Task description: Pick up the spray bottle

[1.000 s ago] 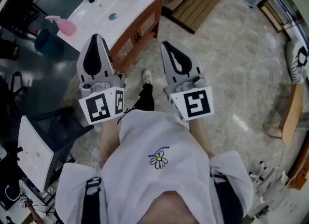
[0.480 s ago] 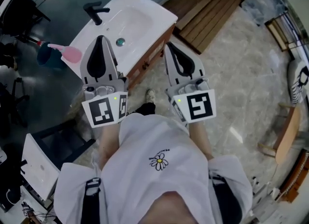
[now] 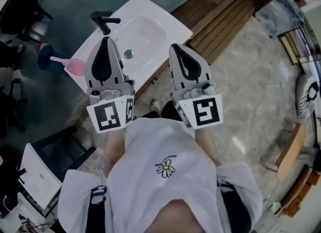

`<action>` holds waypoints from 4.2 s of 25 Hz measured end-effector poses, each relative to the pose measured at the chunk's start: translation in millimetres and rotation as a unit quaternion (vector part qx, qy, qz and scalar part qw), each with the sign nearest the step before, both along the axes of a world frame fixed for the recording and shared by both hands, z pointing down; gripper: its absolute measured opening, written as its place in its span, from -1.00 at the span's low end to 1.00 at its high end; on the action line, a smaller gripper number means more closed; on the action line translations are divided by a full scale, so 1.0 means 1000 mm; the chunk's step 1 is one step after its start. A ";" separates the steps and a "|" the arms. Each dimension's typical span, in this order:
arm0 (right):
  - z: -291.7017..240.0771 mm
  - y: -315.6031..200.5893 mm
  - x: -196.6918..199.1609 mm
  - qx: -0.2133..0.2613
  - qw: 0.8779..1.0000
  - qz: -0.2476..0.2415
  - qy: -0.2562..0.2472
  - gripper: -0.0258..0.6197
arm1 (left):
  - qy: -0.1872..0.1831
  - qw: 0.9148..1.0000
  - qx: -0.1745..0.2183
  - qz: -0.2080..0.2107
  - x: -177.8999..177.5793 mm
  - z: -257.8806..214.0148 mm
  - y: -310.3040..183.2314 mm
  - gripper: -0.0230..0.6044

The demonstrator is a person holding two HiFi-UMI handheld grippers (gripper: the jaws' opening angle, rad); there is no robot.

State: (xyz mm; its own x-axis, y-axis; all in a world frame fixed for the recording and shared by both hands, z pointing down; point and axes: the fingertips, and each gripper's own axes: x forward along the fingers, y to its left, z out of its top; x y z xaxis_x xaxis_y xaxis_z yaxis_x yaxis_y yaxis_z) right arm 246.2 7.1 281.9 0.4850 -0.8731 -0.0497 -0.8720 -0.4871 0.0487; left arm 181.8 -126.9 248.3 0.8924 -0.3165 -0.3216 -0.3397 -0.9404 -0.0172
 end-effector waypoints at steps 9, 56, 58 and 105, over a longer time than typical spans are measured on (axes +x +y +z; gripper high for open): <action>-0.001 -0.037 0.017 0.015 0.998 -0.065 -0.013 -0.83 | -0.007 0.999 0.001 -0.050 0.006 0.002 -0.022 -0.87; -0.014 -0.190 -0.087 0.058 0.901 -0.429 -0.024 -0.83 | -0.013 0.902 0.003 -0.431 -0.174 -0.012 -0.087 -0.87; -0.011 -0.192 -0.088 0.054 0.901 -0.429 -0.029 -0.83 | -0.017 0.902 0.001 -0.432 -0.174 -0.010 -0.088 -0.87; 0.221 -0.405 -0.189 -0.208 0.872 -0.442 -0.019 -0.11 | -0.101 0.866 -0.091 -0.482 -0.259 0.081 -0.134 -0.86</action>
State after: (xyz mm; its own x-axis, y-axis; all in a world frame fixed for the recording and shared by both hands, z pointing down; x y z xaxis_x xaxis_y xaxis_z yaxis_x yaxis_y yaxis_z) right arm 57.1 -398.2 502.6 -0.3936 -0.8451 0.3617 -0.9026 0.4300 0.0226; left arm -77.1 -260.4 329.4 0.2182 -0.9742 -0.0575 -0.9753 -0.2155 -0.0492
